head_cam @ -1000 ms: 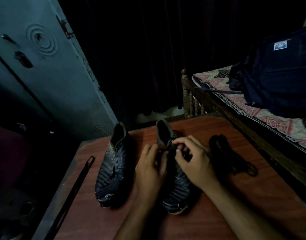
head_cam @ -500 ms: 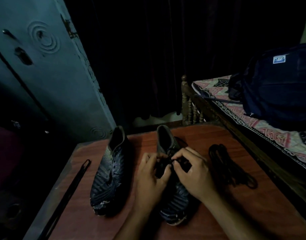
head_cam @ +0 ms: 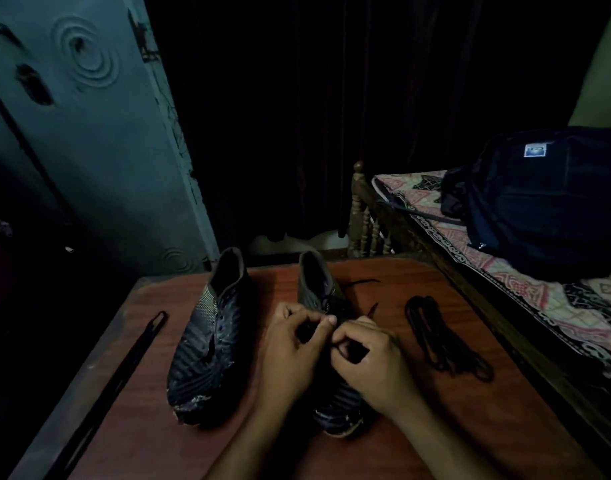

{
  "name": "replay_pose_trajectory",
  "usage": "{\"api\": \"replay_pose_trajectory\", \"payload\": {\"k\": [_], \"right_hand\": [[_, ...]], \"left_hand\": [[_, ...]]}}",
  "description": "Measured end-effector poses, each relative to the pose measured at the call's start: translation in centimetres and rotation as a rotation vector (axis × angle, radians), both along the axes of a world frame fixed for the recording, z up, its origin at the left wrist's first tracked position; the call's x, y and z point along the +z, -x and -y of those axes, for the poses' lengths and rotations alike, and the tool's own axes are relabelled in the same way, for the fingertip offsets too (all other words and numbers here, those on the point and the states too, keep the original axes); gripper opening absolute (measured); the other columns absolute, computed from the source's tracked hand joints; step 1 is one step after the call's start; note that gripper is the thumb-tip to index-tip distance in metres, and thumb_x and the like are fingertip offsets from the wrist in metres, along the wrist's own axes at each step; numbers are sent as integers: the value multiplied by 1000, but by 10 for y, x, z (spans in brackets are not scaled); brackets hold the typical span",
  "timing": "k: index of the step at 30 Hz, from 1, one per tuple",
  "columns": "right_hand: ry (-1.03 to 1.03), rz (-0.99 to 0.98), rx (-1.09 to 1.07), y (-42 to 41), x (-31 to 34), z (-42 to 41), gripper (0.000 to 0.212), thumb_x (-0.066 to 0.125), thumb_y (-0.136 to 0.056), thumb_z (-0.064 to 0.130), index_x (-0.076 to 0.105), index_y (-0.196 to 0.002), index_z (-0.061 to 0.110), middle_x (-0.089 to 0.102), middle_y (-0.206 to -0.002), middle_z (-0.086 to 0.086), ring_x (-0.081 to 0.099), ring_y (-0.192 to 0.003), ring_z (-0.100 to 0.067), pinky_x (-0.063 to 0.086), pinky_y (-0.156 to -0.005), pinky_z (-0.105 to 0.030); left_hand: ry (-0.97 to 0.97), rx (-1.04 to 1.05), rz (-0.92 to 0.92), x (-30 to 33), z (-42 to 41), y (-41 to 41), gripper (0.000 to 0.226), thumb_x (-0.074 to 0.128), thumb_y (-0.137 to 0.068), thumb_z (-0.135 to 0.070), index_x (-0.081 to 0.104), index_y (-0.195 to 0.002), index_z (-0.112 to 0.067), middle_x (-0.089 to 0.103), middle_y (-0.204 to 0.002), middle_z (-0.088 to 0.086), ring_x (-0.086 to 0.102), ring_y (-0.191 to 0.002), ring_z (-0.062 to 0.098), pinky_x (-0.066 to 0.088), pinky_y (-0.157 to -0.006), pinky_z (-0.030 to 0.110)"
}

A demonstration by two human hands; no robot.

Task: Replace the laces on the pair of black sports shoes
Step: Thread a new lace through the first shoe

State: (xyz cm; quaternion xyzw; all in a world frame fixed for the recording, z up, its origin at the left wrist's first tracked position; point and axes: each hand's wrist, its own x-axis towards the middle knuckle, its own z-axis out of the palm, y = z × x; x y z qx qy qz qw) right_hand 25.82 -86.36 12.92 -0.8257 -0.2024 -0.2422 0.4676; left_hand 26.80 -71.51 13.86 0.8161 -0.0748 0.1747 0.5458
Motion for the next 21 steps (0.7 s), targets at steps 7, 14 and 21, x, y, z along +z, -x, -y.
{"api": "replay_pose_trajectory", "payload": {"k": [7,14,21], "right_hand": [[-85,-46,16,1,1,7,10,61,-85,33,61,-83,23,62,-80,10,63,-82,-12,49,-72,-29],[-399,-342,67,-13,3,9,46,50,-89,62,71,-84,21,72,-84,1,69,-85,-14,51,-76,-34],[-331,-390,193,-12,12,16,19,66,-97,18,69,-78,18,69,-80,0,66,-81,-14,51,-74,-32]], "left_hand": [[113,-68,-11,2,3,3,12,75,-91,-23,75,-80,-28,59,-97,-2,60,-96,6,44,-79,15],[130,-346,57,10,5,11,9,73,-83,-40,76,-79,-31,52,-122,0,54,-123,11,38,-100,10],[232,-197,2,5,1,5,36,66,-84,-49,73,-68,-17,59,-92,-2,59,-93,10,46,-79,20]]}}
